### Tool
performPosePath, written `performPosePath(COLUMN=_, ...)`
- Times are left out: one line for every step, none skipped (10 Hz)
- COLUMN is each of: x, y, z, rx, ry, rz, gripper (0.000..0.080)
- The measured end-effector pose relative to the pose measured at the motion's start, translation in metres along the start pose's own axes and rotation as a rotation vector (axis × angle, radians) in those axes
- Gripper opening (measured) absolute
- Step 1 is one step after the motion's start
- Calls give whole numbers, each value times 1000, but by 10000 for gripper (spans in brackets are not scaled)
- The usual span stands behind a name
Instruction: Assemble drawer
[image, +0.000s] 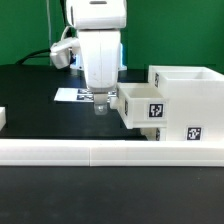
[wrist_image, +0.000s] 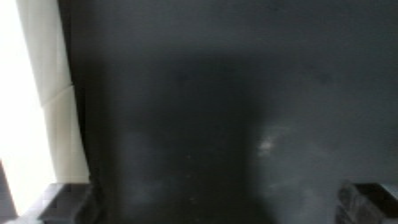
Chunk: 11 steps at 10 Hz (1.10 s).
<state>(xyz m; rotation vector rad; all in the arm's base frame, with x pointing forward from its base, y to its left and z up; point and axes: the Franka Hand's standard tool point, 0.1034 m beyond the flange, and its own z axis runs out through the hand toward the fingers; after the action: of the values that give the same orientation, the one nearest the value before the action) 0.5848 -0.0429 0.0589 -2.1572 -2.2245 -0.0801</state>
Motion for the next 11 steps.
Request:
performPosePath(x=-5, y=-2, z=5, rx=4, ry=21, rz=-18, gripper=648)
performPosePath(x=-3, y=2, z=5, rx=1, ry=24, rz=-26, gripper=648)
performPosePath(x=-4, y=5, z=5, rx=4, ry=45, rz=-52, gripper=648)
performPosePath(x=-12, y=5, z=5, rx=18, ry=102, rz=-38, gripper=648)
performPosePath(x=-17, y=7, z=6, rx=15, ry=136, rz=-39, gripper=648)
performPosePath(x=-15, y=7, z=6, rx=12, ry=157, rz=-32, gripper=648)
performPosePath(x=-12, y=8, z=5, rx=8, ry=171, rz=-29, gripper=648)
performPosePath(x=-4, y=9, z=4, rx=9, ry=174, rz=-11, gripper=648)
performPosePath(x=6, y=11, z=4, rx=10, ry=179, rz=-9, gripper=648)
performPosePath(x=16, y=13, z=2, rx=10, ry=185, rz=-1, gripper=648)
performPosePath(x=26, y=14, z=1, rx=12, ry=190, rz=15, gripper=648)
